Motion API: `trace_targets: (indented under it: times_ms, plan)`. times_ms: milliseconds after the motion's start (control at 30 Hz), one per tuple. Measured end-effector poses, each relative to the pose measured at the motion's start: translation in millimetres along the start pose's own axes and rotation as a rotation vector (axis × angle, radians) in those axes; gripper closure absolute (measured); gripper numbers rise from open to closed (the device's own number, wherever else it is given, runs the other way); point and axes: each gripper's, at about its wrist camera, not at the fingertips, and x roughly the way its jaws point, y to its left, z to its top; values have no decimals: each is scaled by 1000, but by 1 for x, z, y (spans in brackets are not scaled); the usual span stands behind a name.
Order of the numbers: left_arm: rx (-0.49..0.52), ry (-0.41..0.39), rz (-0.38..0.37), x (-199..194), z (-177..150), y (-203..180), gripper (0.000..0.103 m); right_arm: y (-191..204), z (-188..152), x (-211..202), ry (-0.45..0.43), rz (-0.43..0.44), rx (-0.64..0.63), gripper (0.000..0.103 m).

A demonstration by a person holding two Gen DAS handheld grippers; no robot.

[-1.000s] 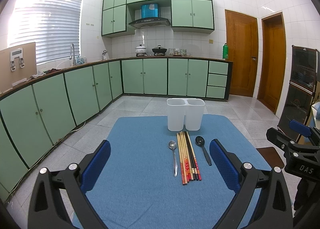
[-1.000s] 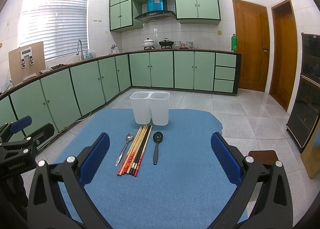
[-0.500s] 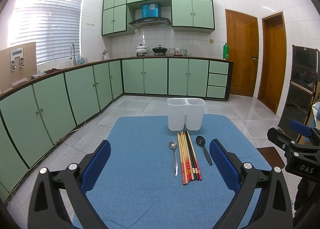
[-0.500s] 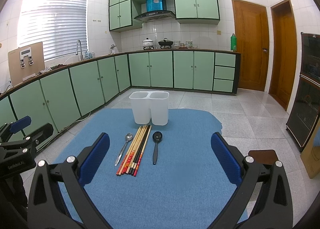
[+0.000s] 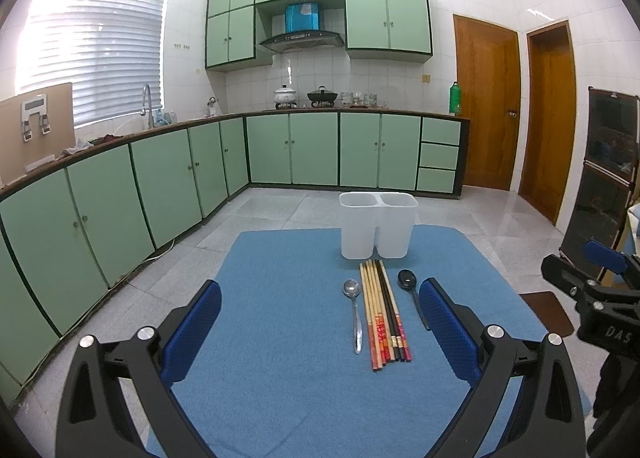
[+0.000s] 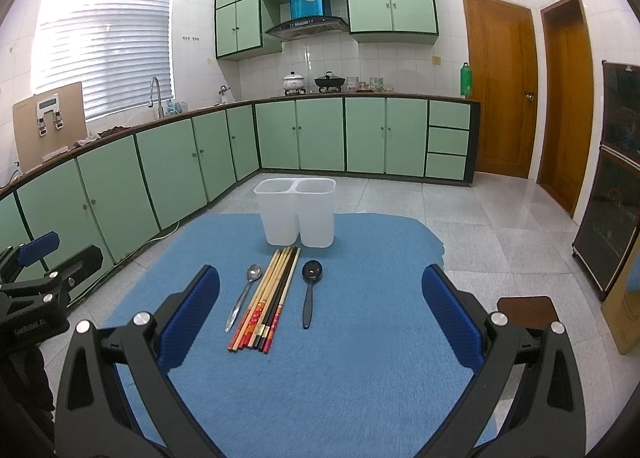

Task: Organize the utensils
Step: 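Reach the right tool to the black plastic spoon and grasp it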

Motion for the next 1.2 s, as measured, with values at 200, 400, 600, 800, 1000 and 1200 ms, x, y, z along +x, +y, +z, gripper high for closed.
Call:
trace_targets:
  times_ms: [200, 400, 600, 800, 1000, 1200]
  plan:
    - [17, 38, 33, 42, 4, 9, 6, -9, 4, 44, 53, -12, -3, 5]
    - [31, 113, 65, 110, 3, 19, 6, -11, 9, 116, 142, -4, 1, 5]
    - [0, 226, 78, 177, -8, 32, 6, -6, 2, 201, 271, 16, -1, 5]
    - [-9, 296, 98, 222, -23, 44, 7, -1, -14, 264, 388, 27, 34, 6]
    - [-13, 337, 78, 253, -31, 45, 7, 0, -24, 296, 441, 1, 37, 12]
    - [-20, 372, 51, 273, -36, 43, 7, -2, -31, 317, 491, -15, 38, 28]
